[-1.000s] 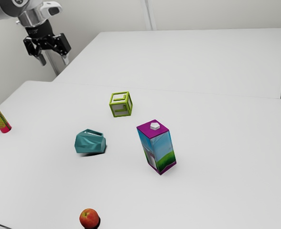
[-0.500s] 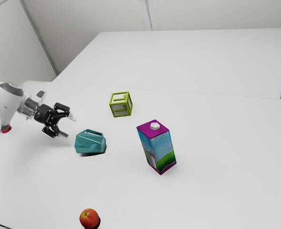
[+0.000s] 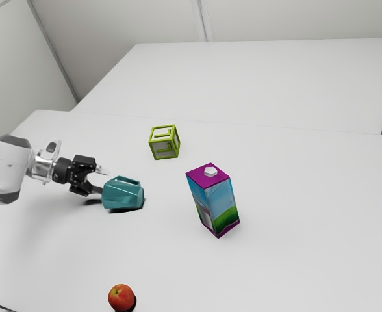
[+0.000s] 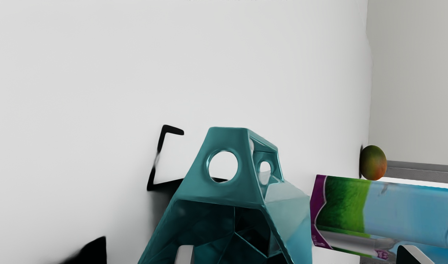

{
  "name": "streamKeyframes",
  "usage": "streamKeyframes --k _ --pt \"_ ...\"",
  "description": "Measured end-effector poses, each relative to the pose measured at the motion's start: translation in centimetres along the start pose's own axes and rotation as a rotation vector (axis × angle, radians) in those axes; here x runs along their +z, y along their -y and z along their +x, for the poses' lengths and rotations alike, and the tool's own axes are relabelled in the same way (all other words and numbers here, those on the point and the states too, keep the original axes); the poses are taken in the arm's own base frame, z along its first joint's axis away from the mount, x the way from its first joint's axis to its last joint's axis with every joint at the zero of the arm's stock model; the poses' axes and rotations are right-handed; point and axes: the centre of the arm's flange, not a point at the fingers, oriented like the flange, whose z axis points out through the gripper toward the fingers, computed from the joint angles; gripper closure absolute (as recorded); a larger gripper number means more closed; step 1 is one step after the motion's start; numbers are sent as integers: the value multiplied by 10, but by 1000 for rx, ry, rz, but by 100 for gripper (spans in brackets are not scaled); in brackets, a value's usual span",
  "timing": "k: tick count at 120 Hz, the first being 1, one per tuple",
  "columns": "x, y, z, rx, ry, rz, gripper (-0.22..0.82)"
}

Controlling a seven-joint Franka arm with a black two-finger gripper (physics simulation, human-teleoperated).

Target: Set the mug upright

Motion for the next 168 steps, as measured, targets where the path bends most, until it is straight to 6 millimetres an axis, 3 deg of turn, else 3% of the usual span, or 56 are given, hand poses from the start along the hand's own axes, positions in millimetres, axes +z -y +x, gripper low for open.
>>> streamKeyframes --k 35,63,72,92,100,108,126,132,148,168 --pt "28 -1 -1 96 -26 -56 1" --pt "31 2 -3 128 -61 -63 53" --pt "31 2 -3 138 -68 -63 63" --pt "30 -3 -1 162 -76 -61 72" --pt "24 -15 2 188 -86 -65 74" --pt "11 -39 12 243 -103 -61 74" --pt "-19 -113 57 435 -51 32 77" --pt "-16 -133 67 493 19 104 77" --pt "18 -174 82 644 263 392 78" --pt "31 -179 90 693 373 695 79"
